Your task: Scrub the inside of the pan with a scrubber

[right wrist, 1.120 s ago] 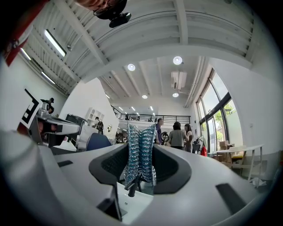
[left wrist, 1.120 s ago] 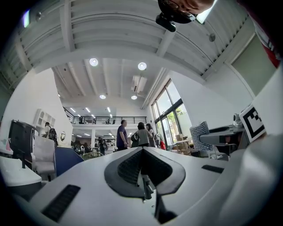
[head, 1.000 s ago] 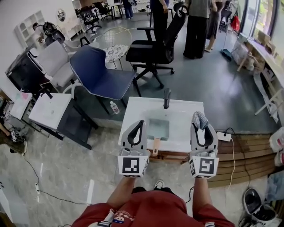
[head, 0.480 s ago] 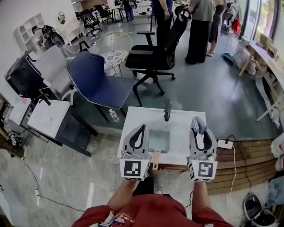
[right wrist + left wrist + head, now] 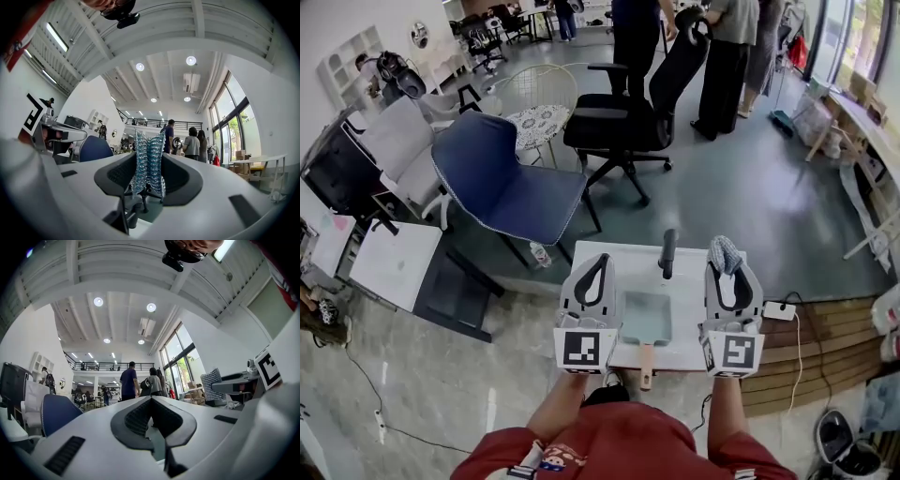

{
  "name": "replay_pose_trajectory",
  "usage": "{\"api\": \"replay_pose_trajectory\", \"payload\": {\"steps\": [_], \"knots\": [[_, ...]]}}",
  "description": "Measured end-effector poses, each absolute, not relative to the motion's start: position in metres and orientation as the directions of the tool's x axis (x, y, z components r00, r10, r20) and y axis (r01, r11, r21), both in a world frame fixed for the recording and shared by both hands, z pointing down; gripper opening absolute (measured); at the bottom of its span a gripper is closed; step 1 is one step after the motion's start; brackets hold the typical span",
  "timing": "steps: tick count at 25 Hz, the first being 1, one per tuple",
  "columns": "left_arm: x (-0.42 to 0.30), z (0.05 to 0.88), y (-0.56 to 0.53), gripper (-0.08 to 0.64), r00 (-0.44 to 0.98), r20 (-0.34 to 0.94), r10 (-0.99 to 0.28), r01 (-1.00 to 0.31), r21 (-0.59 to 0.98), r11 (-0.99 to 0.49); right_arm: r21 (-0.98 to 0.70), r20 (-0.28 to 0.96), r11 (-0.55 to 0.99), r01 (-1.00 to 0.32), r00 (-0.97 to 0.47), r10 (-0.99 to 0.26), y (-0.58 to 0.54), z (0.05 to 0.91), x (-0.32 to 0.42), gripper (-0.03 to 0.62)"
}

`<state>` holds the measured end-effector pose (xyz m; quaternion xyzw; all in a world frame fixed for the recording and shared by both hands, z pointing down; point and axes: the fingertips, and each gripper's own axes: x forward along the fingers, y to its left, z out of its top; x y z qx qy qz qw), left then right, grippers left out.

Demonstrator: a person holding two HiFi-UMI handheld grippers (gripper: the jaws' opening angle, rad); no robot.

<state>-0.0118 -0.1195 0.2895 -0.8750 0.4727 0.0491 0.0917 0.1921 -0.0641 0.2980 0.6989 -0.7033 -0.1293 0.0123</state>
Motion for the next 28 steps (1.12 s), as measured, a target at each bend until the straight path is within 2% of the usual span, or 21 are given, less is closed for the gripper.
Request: {"api": "replay_pose_trajectory", "payload": {"steps": [2, 7, 15, 18, 28], "knots": [[-0.016, 0.288, -0.134, 0.012, 0.552, -0.185, -0.813, -0.834, -0.117, -0.540, 0.202, -0.160, -0.018, -0.979, -0.015, -0.987, -0.077, 0.298, 0.188, 0.179], [-0.024, 0.297, -0.164, 0.012, 0.578, -0.108, -0.809, -0.816, -0.102, -0.569, 0.215, -0.153, -0.035, -0.976, 0.002, -0.988, -0.103, 0.299, 0.177, 0.179], [-0.017, 0.308, -0.187, 0.012, 0.591, -0.111, -0.799, -0.807, -0.105, -0.582, 0.182, -0.147, -0.061, -0.982, 0.034, -0.989, -0.123, 0.310, 0.185, 0.179], [-0.014, 0.307, -0.193, 0.012, 0.574, -0.129, -0.809, -0.819, -0.104, -0.564, 0.185, -0.139, -0.041, -0.982, 0.015, -0.990, -0.133, 0.312, 0.190, 0.179], [-0.005, 0.312, -0.204, 0.012, 0.529, -0.077, -0.845, -0.847, -0.110, -0.520, 0.183, -0.121, 0.025, -0.983, -0.048, -0.992, -0.158, 0.316, 0.202, 0.179]]}}
